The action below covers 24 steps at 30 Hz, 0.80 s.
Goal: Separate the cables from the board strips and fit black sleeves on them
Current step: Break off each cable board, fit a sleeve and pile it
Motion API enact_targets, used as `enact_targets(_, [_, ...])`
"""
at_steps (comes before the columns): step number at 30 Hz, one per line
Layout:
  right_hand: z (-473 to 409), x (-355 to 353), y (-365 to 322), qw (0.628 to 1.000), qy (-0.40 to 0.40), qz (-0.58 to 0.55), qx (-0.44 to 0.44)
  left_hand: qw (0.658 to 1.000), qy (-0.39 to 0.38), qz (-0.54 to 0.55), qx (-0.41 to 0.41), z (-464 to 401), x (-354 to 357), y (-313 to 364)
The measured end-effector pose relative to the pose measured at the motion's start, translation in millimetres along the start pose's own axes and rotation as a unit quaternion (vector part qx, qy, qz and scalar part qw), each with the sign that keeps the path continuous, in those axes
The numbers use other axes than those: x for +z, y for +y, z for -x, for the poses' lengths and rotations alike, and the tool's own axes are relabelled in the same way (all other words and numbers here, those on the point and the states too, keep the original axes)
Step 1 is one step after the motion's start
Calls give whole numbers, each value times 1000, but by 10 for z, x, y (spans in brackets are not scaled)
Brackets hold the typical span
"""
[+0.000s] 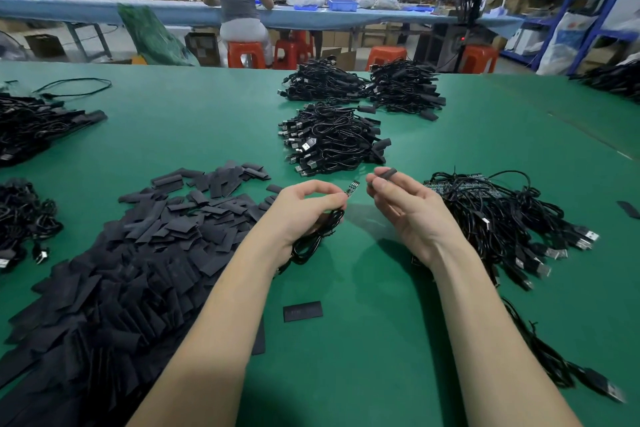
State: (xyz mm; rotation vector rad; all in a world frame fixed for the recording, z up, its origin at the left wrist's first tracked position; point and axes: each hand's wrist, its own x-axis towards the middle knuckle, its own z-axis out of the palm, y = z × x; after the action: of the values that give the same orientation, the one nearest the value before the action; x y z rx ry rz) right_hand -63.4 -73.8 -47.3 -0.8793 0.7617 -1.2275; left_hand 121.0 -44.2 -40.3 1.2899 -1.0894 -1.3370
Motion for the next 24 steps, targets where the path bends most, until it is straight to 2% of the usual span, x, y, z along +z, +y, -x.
enact_targets(15, [19, 52, 18, 1000, -21, -6, -6, 999, -32, 15, 5, 15, -1, -8])
enact_targets(20, [51, -36, -63, 996, -76, -3, 37, 997, -81, -5, 17, 42, -76, 24])
enact_targets(24, [73, -78, -95, 993, -111, 20, 33, 992, -120, -32, 23, 61, -107, 49])
